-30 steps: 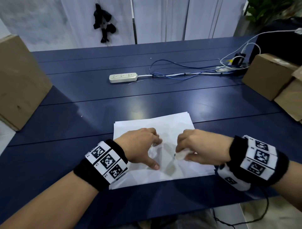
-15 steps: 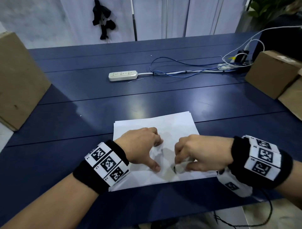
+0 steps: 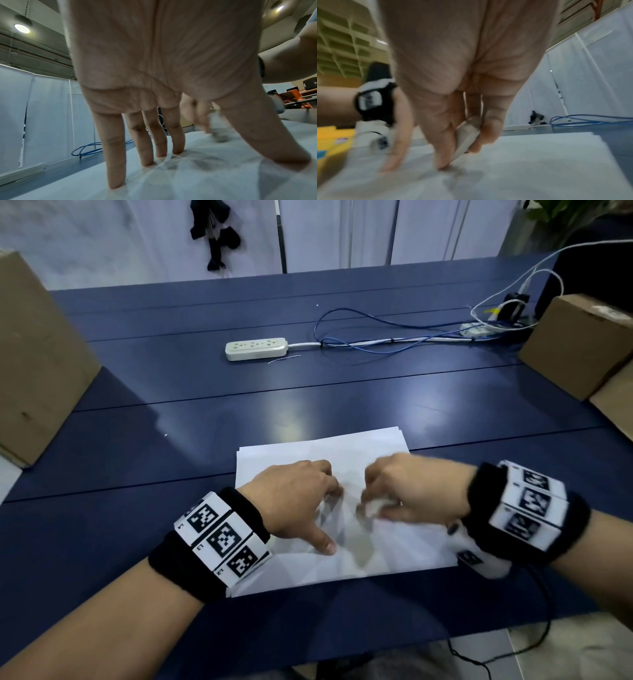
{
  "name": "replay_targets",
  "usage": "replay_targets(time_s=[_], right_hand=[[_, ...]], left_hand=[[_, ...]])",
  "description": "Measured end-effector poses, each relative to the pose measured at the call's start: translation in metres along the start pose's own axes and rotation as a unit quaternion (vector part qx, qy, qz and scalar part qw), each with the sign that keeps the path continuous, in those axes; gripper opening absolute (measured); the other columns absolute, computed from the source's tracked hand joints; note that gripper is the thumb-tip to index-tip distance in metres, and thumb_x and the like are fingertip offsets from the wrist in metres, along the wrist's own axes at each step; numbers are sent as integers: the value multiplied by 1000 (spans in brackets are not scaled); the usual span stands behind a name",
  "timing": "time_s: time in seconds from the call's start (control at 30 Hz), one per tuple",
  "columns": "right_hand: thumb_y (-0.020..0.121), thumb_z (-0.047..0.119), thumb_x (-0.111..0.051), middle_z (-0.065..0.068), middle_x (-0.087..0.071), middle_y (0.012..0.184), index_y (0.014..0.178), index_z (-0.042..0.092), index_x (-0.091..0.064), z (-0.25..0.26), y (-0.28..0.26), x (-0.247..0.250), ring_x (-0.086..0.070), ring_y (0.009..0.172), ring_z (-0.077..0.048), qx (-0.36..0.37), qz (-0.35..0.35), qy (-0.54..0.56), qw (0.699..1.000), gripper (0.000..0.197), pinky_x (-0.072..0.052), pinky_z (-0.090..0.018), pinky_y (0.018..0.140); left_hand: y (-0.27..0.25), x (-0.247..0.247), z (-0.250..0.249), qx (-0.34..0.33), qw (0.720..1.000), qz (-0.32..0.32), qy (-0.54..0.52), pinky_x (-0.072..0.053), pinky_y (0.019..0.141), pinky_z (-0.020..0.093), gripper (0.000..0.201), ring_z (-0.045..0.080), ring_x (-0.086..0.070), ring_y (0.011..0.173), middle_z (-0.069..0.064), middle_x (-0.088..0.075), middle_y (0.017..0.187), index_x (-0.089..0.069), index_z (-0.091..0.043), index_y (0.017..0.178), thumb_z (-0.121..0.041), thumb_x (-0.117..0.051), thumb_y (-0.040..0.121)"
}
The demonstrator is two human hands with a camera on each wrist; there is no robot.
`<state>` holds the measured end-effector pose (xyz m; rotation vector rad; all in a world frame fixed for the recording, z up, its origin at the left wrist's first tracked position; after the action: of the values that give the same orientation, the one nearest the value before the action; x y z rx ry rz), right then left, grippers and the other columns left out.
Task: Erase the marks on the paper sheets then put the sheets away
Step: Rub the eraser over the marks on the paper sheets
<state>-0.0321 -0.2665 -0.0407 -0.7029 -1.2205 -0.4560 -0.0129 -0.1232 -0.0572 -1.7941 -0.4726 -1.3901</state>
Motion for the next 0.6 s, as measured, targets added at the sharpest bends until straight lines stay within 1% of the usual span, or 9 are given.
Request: replay_targets(time_s=[0.03,0.1,0.17,0.23,0.33,0.4,0.5,0.53,0.6], right_hand=[[90,33,-56,-1,-62,103,108,24,-71,-8,5,3,-57,98,-20,-28,-25,-8,999,25,-36,-20,78],[91,36,-54,1,-61,102,106,25,-71,-17,5,3,-57,98,-20,-56,-45,-23,997,25,-35,-20,76],[89,30,-58,2,-61,106,111,25,-70,-7,-3,-2,-55,100,-17,-25,-12,-2,1000,26,-31,-12,76],[86,27,-62,5,-61,107,113,25,-70,13,-17,-8,-54,100,-14,25,51,45,997,28,-31,-6,75],[83,30,-65,3,-64,105,111,24,-71,15,-15,-11,-57,96,-17,36,72,51,995,29,-38,-16,79],[82,31,-65,-1,-65,102,108,22,-72,-5,-1,-6,-58,94,-20,-14,29,21,999,28,-39,-20,81],[85,43,-52,-6,-63,96,98,16,-72,-28,6,2,-57,91,-24,-90,-19,-17,996,37,-46,-34,82],[86,42,-52,-5,-63,98,99,16,-72,-27,3,1,-56,92,-23,-91,-16,-28,995,35,-45,-33,83],[86,35,-60,0,-62,102,106,21,-72,-10,-8,-5,-55,94,-18,-47,23,-21,998,27,-41,-23,81]], left_hand=[[0,0,0,-1,1000,0,0,-45,71,31,73,11,-50,103,-16,-46,114,-54,-33,119,-73,-72,60],[-1,0,0,-1,1000,0,1,-44,71,30,74,11,-50,104,-16,-46,115,-54,-33,120,-73,-72,61],[-1,-1,1,0,1000,0,0,-44,70,30,73,11,-50,102,-16,-46,113,-54,-34,119,-73,-72,60],[0,-1,1,2,1000,0,1,-48,70,32,71,11,-51,100,-16,-46,110,-55,-33,114,-74,-72,58],[0,-1,0,2,1000,2,5,-49,73,33,70,11,-51,101,-16,-46,111,-54,-33,112,-74,-72,59],[0,-1,-1,-1,1000,4,5,-47,73,32,72,11,-50,105,-16,-46,114,-54,-34,118,-74,-71,61],[-1,-1,-1,-4,1000,3,4,-46,74,32,75,9,-49,106,-17,-45,116,-52,-36,123,-73,-71,61],[-1,-1,-1,-5,1000,2,5,-45,73,31,75,9,-49,106,-17,-45,116,-52,-36,123,-73,-71,61],[0,-1,0,-3,1000,4,9,-43,71,31,73,9,-49,105,-17,-45,115,-52,-35,120,-74,-71,60]])
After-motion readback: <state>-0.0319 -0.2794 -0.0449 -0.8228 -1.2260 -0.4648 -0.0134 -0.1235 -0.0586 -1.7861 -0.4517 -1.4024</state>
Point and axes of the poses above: each hand's wrist, its own y-axis towards the middle knuckle, its own x-axis out of the back of the hand, z = x × y, the point moved 5 cm from there along y, towards the middle knuckle
